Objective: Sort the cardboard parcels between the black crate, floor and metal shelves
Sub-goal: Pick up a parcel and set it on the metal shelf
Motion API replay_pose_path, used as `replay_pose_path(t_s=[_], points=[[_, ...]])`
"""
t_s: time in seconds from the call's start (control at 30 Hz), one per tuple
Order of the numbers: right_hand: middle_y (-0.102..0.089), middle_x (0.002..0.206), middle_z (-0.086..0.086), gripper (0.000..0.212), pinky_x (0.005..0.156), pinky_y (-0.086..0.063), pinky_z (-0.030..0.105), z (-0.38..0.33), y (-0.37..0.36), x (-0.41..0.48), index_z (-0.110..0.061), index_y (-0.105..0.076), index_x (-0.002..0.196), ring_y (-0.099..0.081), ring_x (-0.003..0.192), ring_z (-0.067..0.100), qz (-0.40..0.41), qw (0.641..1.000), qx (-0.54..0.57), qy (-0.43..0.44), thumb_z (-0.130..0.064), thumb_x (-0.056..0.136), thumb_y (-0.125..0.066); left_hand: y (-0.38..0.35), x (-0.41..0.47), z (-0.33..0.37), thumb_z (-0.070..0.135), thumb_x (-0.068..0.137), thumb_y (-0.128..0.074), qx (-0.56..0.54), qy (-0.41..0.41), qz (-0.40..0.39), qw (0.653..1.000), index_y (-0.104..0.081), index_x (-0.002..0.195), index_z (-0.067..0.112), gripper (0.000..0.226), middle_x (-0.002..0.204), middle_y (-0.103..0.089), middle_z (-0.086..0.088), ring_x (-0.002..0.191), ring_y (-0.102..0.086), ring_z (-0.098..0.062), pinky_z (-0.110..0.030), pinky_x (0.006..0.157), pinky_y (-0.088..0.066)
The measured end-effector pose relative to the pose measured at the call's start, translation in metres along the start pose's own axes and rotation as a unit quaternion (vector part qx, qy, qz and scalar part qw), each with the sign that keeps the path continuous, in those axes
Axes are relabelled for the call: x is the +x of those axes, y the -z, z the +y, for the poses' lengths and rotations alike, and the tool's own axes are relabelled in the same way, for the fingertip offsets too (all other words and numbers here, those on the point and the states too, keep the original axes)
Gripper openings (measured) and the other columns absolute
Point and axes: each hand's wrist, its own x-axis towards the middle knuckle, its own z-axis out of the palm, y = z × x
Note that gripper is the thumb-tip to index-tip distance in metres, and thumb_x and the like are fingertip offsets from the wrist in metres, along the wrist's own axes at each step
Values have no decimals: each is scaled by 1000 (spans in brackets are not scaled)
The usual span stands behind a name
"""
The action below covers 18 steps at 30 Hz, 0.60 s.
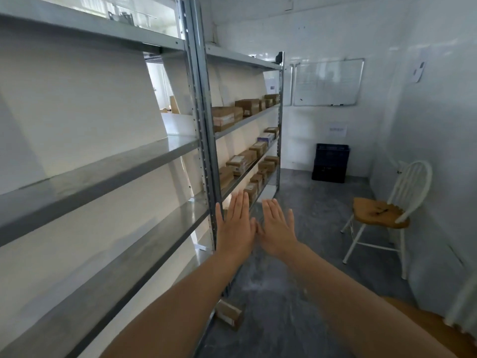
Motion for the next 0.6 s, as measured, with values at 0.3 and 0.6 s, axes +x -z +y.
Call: replay_pose_path(t_s=[0.3,0.6], points=[[9,165,2,62,119,10,52,60,-6,5,-12,3,157,16,150,17,-48,998,16,-39,-35,106,-25,-49,6,42,42,102,-18,45,0,-48,998,-12,156,16,61,164,-6,0,147,11,-16,-52,119,5],[9,165,-2,63,119,12,49,73,-17,31,-14,4,157,17,149,12,-37,997,19,-58,-44,105,-17,-70,45,40,41,104,-25,3,-21,-47,999,6,156,18,65,163,13,2,146,21,-14,-51,119,9]])
